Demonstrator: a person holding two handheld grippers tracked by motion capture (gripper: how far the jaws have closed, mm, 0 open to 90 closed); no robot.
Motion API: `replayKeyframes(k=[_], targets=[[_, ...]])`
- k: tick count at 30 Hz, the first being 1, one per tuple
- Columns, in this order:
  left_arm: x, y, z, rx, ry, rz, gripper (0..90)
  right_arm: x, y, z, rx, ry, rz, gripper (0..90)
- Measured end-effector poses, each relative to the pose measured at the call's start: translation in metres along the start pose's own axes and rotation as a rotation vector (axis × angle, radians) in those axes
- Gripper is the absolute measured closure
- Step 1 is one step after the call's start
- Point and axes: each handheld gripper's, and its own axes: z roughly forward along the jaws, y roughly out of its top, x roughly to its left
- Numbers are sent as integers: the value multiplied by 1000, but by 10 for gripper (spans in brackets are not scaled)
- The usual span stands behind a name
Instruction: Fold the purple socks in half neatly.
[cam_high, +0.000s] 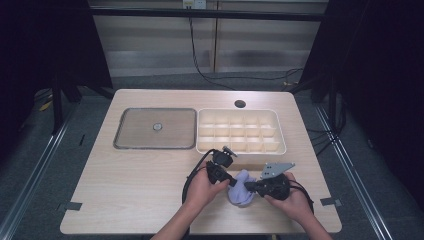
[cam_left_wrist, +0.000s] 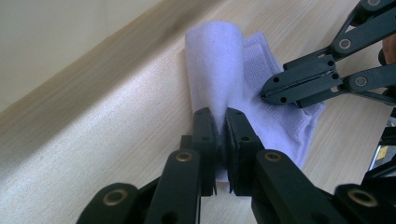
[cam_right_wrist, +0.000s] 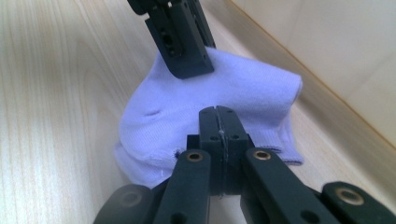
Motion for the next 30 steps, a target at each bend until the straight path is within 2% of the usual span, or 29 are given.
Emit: replayKeyframes(k=[4, 7, 12, 17, 21, 26, 28, 30], targets=[[-2, 0, -1, -14, -11, -5, 838, -1, -3, 2, -2, 9, 7, 900], [-8, 1, -4, -21, -15, 3, 837, 0, -2, 4, 5, 3, -5, 900], [-15, 3, -6, -21, -28, 26, 837, 0, -2, 5, 4, 7, 4, 900], [-16, 4, -5, -24, -15, 30, 837, 0, -2, 5, -3, 2, 1, 900], [-13, 3, -5, -23, -4, 28, 837, -1, -1, -2, -15, -6, 9, 896], [-12, 2, -7, -31, 7, 29, 837, -6, -1, -20, -50, -33, 19, 892], [-11, 1, -7, -29, 10, 30, 836, -8, -4, -26, -49, -45, 27, 895], [-11, 1, -7, -26, 16, 35, 836, -10, -9, -28, -39, -34, 42, 897]])
